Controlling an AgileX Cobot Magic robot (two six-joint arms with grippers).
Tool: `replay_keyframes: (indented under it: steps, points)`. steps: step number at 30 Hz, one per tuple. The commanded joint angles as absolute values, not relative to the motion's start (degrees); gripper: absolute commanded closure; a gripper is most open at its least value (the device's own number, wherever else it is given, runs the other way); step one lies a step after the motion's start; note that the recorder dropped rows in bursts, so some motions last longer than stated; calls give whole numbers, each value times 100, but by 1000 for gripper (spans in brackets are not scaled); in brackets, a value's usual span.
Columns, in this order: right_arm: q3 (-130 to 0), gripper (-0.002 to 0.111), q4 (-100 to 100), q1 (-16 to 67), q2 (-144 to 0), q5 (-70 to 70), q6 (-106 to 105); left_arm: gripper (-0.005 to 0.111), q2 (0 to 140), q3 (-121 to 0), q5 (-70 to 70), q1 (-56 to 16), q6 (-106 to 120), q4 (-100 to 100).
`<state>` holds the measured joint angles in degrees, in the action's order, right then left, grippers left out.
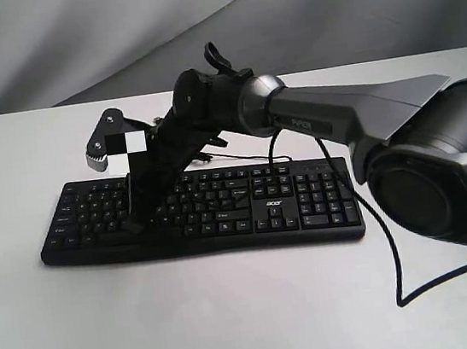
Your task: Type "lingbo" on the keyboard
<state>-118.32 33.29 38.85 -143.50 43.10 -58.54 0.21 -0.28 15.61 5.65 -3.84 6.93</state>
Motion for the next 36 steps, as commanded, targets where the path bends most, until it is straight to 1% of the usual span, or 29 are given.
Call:
replay_keyframes:
  steps: [1,29,36]
  points:
    - [-11875,108,3338,3932,-14327,4290,-5879,106,0,0,1522,571,-396,671]
    - [-11875,108,3254,3931,-14431,4266,-5822,106,0,0,1522,571,-396,671]
    - [-11875,108,3094,3931,-14207,4442,-5798,106,0,0,1522,571,-396,671]
